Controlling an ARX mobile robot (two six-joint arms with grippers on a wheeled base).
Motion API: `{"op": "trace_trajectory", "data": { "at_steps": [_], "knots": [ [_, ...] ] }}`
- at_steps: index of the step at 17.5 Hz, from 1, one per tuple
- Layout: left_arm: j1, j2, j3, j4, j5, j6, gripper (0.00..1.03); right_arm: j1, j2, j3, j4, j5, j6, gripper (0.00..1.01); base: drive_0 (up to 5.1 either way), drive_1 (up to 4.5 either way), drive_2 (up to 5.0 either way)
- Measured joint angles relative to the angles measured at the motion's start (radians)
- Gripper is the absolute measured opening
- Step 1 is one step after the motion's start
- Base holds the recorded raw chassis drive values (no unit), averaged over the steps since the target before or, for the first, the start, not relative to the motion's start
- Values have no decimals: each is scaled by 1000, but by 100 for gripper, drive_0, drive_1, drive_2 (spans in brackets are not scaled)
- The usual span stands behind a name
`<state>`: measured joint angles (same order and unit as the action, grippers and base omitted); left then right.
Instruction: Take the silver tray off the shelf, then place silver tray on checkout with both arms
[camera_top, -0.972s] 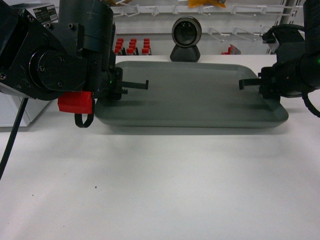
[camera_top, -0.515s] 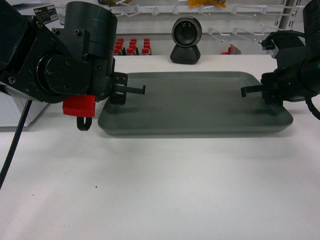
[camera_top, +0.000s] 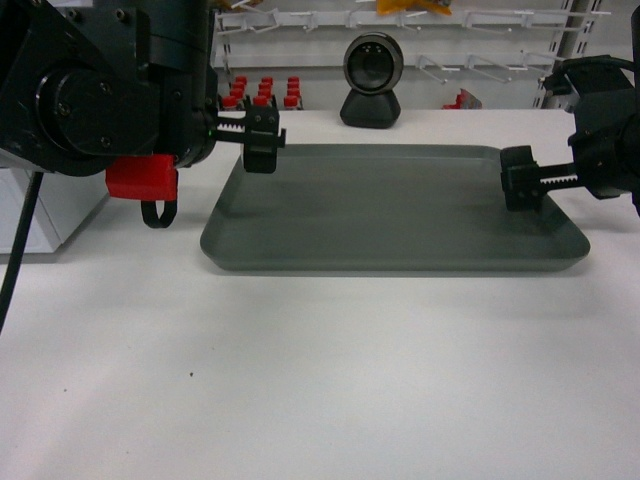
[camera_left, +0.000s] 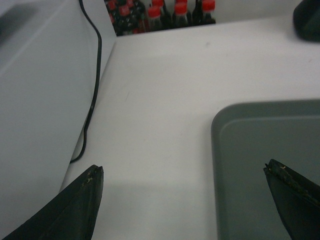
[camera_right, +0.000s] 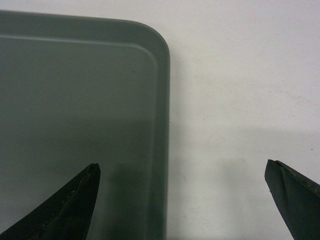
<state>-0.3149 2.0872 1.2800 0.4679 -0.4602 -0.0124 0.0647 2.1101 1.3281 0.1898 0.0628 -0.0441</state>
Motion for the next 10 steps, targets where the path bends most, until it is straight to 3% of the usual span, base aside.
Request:
{"op": "trace_trajectory", "data": {
  "at_steps": [5, 8, 10],
  "knots": [
    [-10, -163, -89, 101, 101, -93, 98, 0, -121, -57, 136, -117, 159, 98, 0, 0, 0],
    [-10, -275, -193, 212, 116, -123, 98, 1, -245, -175, 295, -136, 257, 98, 0, 0, 0],
    [-6, -363, -286, 261, 99, -119, 98, 10, -368, -293, 398, -124, 288, 98, 0, 0, 0]
  ]
}}
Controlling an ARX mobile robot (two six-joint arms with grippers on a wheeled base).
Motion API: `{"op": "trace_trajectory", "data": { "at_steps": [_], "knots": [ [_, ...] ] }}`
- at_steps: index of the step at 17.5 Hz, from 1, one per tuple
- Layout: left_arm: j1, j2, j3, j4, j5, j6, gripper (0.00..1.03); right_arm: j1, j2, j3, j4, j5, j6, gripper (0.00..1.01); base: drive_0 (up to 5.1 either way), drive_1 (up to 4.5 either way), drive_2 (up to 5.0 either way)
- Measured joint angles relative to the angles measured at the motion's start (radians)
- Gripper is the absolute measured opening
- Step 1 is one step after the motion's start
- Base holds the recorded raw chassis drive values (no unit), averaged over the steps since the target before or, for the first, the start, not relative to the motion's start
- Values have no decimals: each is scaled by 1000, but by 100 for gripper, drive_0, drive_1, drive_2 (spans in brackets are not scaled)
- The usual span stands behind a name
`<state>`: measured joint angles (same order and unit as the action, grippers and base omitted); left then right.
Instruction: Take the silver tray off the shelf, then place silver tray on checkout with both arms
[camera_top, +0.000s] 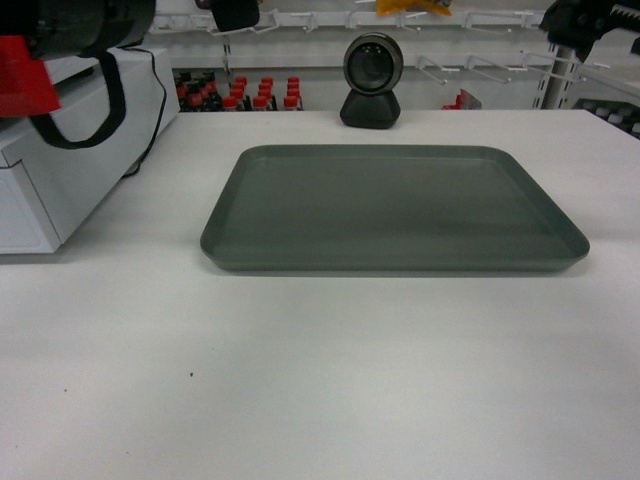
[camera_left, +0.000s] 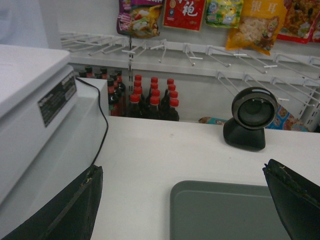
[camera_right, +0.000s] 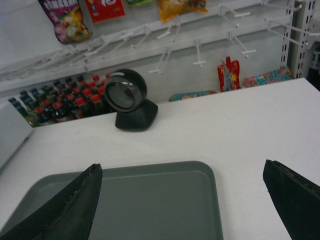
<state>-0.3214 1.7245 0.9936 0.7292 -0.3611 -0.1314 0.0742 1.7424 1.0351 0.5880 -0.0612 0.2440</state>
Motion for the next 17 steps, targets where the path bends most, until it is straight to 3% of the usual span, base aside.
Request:
{"op": "trace_trajectory", "data": {
  "at_steps": [4, 5, 6, 7, 8, 11, 12, 13, 16, 17],
  "knots": [
    [29, -161, -190, 50, -71, 34, 98, 32, -183, -180, 90, 28, 33, 98, 0, 0, 0],
    [42, -192, -218, 53, -88, 35, 98, 40, -204, -212, 115, 75, 15, 95, 0, 0, 0],
    [76, -244, -256, 18, 18, 71, 88, 43, -256, -286, 153, 152, -69, 82, 0, 0, 0],
    [108, -330, -359, 27, 123, 95, 74, 42, -351, -393, 143, 166, -155, 67, 0, 0, 0],
    [132, -407, -441, 26, 165, 107, 61, 36, -435, -463, 114, 166, -193, 54, 0, 0, 0],
    [193, -580, -634, 58, 226, 113, 21, 67, -757, -599, -84, 198, -224, 14, 0, 0, 0],
    [208, -621, -690, 58, 244, 113, 7, 66, -855, -645, -70, 192, -236, 1, 0, 0, 0],
    [221, -670, -738, 57, 259, 114, 2, 42, -904, -697, -55, 182, -237, 2, 0, 0, 0],
    [262, -787, -824, 29, 301, 114, 1, 9, -981, -823, -58, 145, -237, 2, 0, 0, 0],
    [309, -824, -847, 11, 352, 114, 1, -35, -1018, -842, -60, 82, -238, 2, 0, 0, 0]
  ]
}}
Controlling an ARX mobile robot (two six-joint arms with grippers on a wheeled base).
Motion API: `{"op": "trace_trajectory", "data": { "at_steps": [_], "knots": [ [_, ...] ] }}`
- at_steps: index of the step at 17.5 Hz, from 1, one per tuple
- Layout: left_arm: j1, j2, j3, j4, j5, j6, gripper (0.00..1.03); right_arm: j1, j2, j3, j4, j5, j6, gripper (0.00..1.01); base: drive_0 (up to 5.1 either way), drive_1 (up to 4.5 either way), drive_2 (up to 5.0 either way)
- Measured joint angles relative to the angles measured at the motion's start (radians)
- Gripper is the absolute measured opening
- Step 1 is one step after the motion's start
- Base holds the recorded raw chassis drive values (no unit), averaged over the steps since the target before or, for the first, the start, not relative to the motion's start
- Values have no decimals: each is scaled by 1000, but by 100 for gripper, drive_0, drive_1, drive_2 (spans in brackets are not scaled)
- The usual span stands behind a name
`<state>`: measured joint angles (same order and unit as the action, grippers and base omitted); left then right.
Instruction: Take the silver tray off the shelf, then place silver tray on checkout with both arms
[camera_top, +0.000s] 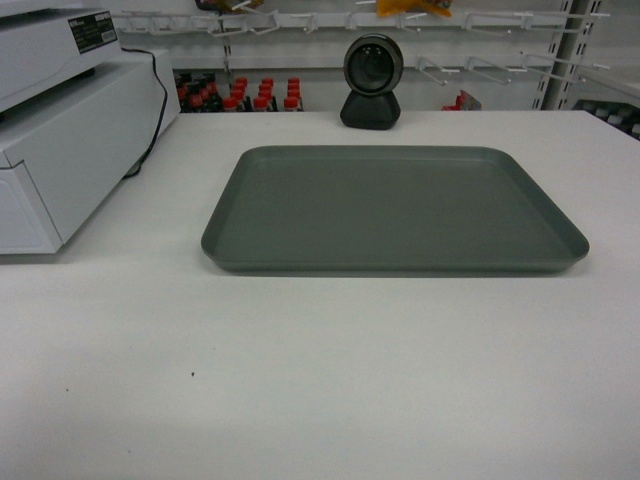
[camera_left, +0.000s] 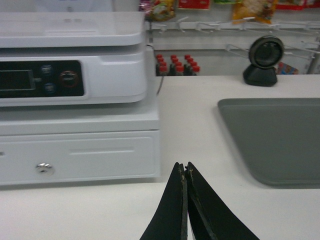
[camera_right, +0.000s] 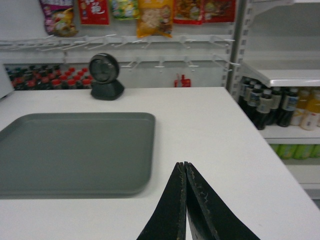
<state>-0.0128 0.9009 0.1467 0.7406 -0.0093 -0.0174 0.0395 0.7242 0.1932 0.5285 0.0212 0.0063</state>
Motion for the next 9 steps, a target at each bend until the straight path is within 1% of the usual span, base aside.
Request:
{"op": "trace_trajectory", "data": {
  "at_steps": [1, 2, 3, 6, 7, 8, 9],
  "knots": [
    [18, -43, -21, -18, -3, 0, 1, -43, -36, -21, -3, -10, 1, 2, 0, 0, 0],
    [16, -79, -35, -37, 6, 0, 1, -46, -62, -45, -15, -13, 0, 2, 0, 0, 0],
    [10, -114, -49, -60, 11, 0, 1, -38, -87, -67, -29, -22, 0, 2, 0, 0, 0],
    [10, -233, -91, -143, 10, 0, 1, -40, -180, -107, -71, -21, 0, 2, 0, 0, 0],
    [10, -246, -113, -107, 9, 0, 1, -40, -208, -120, -88, -21, 0, 2, 0, 0, 0],
    [10, -262, -131, -115, 9, 0, 1, -40, -233, -131, -108, -21, 0, 2, 0, 0, 0],
    [10, -288, -136, -164, 10, 0, 1, -40, -259, -140, -127, -21, 0, 2, 0, 0, 0]
  ]
}}
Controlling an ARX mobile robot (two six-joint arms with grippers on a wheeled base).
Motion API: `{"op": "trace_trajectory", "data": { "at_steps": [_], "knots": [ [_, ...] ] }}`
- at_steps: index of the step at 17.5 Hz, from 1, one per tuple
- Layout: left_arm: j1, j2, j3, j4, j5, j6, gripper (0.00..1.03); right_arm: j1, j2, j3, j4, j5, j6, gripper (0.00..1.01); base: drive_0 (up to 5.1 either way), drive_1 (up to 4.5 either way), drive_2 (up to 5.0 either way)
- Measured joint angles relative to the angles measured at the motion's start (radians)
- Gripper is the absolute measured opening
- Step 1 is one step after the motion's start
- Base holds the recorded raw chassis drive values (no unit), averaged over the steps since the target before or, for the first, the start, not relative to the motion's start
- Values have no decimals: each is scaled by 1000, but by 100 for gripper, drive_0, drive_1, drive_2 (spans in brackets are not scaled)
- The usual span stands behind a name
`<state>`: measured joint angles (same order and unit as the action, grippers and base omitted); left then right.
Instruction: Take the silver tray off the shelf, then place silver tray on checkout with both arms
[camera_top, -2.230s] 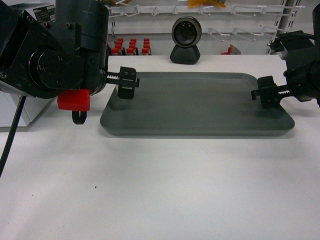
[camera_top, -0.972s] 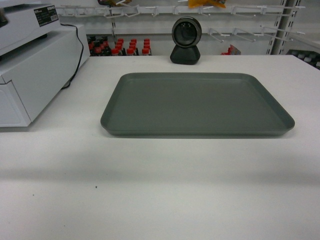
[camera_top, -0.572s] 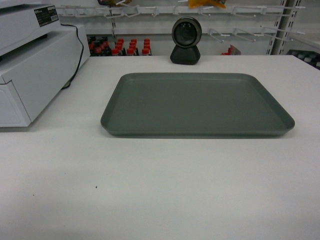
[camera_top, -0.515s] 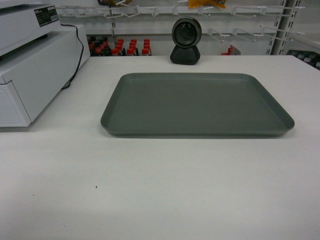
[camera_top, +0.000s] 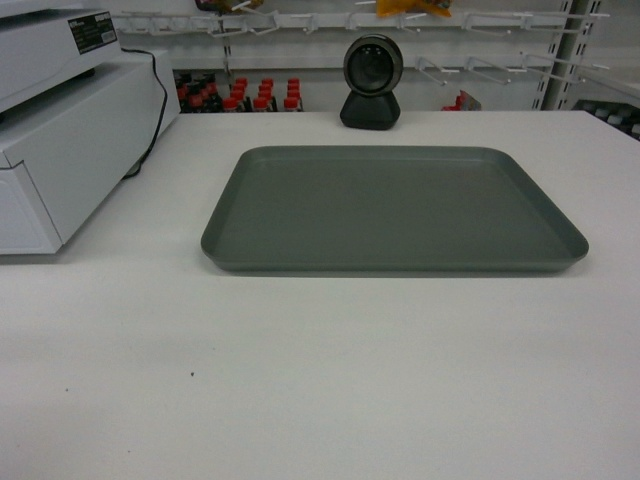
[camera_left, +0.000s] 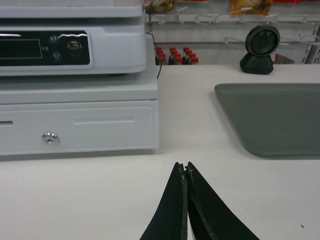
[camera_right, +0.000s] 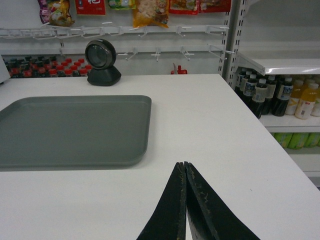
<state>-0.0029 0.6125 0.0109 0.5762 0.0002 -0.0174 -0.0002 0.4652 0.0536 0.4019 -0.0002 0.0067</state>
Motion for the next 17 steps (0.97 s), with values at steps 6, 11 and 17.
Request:
{"op": "trace_trajectory", "data": {
  "at_steps": [6, 11, 17],
  "knots": [
    [0, -222, 0, -188, 0, 0, 1, 0, -134, -42, -75, 0, 0, 2, 0, 0, 0],
    [0, -353, 0, -315, 0, 0, 1, 0, -248, -42, -180, 0, 0, 2, 0, 0, 0],
    [0, -473, 2, -455, -1, 0, 1, 0, -462, -39, -387, -1, -1, 2, 0, 0, 0]
  ]
}}
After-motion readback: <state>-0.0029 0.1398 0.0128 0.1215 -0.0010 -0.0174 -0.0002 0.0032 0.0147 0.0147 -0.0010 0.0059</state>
